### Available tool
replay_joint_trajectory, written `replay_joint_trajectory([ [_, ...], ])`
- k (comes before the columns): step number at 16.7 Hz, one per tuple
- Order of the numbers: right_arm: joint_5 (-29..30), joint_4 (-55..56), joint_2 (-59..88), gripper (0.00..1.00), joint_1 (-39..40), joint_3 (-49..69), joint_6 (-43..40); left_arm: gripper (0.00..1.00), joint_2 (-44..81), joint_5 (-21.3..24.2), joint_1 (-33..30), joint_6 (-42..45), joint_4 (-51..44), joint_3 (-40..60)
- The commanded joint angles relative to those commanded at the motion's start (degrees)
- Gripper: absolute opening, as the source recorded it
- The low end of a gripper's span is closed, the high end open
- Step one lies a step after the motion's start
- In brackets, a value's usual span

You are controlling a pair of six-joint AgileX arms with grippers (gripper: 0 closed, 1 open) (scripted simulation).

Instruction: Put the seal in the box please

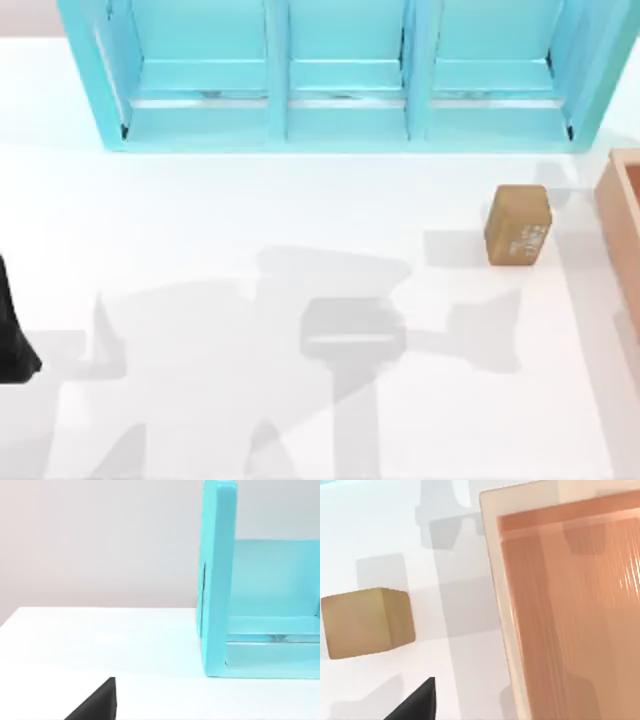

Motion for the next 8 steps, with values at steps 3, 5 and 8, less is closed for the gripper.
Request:
replay_joint_trajectory([
  [3,-0.1,-8.0,13.4,1.0,3.6,11.2,2.0,1.0,0.0,0.0,0.0,0.0,0.0,0.0],
  [5,-0.4,-12.0,21.1,1.0,6.4,17.7,3.2,1.0,0.0,0.0,0.0,0.0,0.0,0.0],
  [8,-0.9,-16.0,30.1,1.0,10.6,25.4,4.5,1.0,0.0,0.0,0.0,0.0,0.0,0.0],
])
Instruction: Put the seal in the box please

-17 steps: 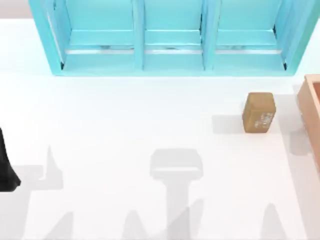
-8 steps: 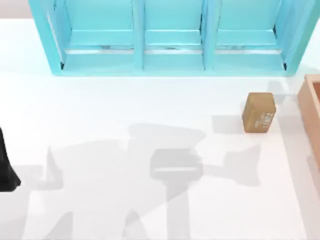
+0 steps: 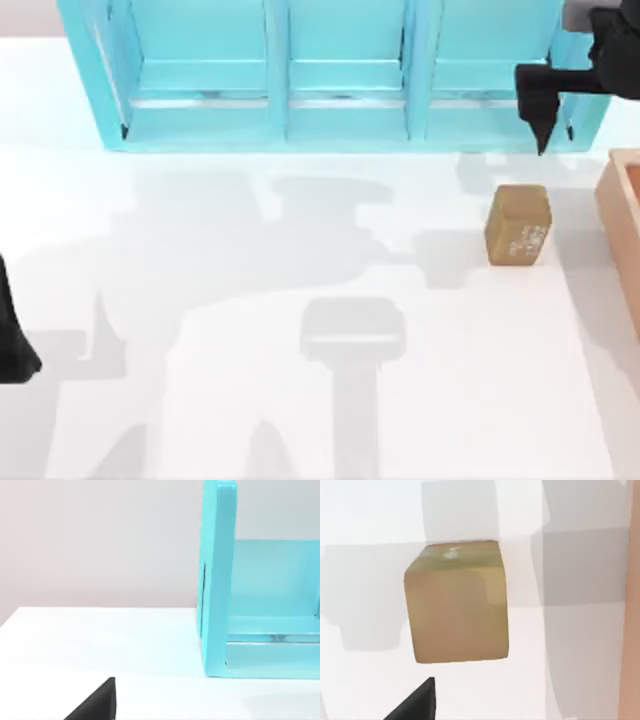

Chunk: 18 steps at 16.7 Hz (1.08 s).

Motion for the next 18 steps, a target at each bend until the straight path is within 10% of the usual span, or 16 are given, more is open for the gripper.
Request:
replay_joint_trajectory([
  [18,-0.7,9.6,8.6,1.0,4.9,-4.5,1.0,1.0,0.0,0.0,0.0,0.0,0.0,0.0],
])
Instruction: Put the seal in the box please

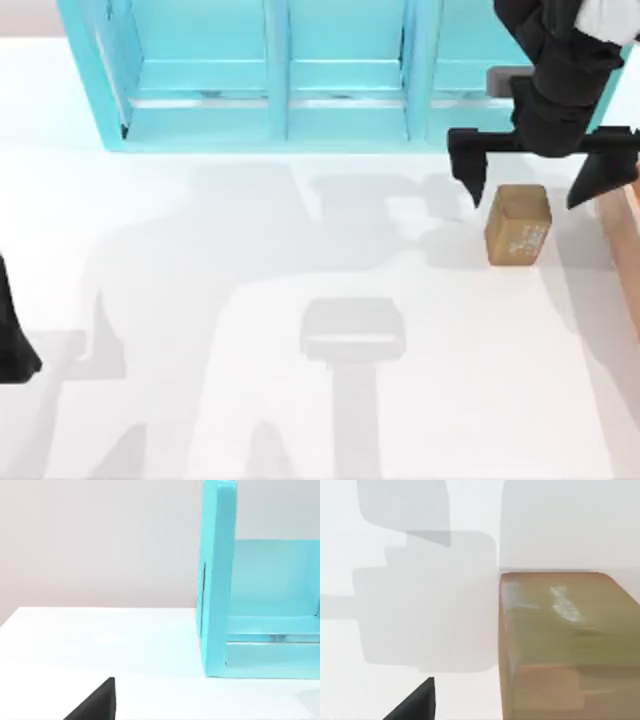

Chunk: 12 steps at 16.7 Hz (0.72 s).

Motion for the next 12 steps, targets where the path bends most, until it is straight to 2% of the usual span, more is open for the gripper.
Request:
replay_joint_trajectory([
  [4,0.0,8.1,1.2,1.0,0.2,-7.1,0.2,1.0,0.0,0.0,0.0,0.0,0.0,0.0],
  [8,0.0,8.6,1.3,1.0,0.1,-7.7,0.2,1.0,0.0,0.0,0.0,0.0,0.0,0.0],
  [12,0.0,8.6,1.3,0.7,0.1,-7.7,0.2,1.0,0.0,0.0,0.0,0.0,0.0,0.0],
])
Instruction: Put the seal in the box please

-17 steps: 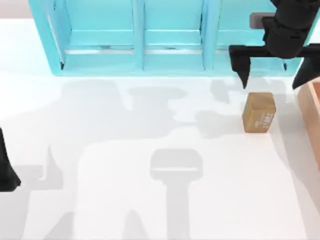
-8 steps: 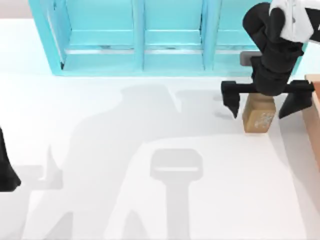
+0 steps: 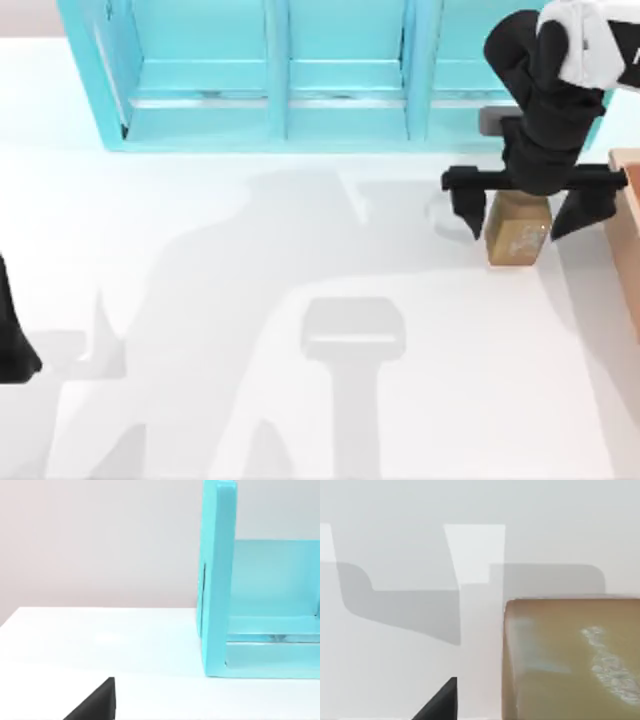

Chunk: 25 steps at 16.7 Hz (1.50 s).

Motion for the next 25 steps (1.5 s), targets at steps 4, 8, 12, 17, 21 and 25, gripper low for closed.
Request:
replay_joint_trajectory([
  [4,0.0,0.0,0.0,0.4,0.0,0.0,0.0,1.0,0.0,0.0,0.0,0.0,0.0,0.0],
  [8,0.0,0.0,0.0,0.1,0.0,0.0,0.0,1.0,0.0,0.0,0.0,0.0,0.0,0.0],
  [12,0.0,0.0,0.0,0.0,0.0,0.0,0.0,1.0,0.0,0.0,0.0,0.0,0.0,0.0],
  [17,0.0,0.0,0.0,0.0,0.0,0.0,0.0,1.0,0.0,0.0,0.0,0.0,0.0,0.0],
  [21,-0.1,-2.3,-0.2,0.0,0.1,2.3,0.0,1.0,0.0,0.0,0.0,0.0,0.0,0.0],
  [25,0.0,-13.3,-1.2,0.0,-0.3,11.4,0.1,1.0,0.0,0.0,0.0,0.0,0.0,0.0],
])
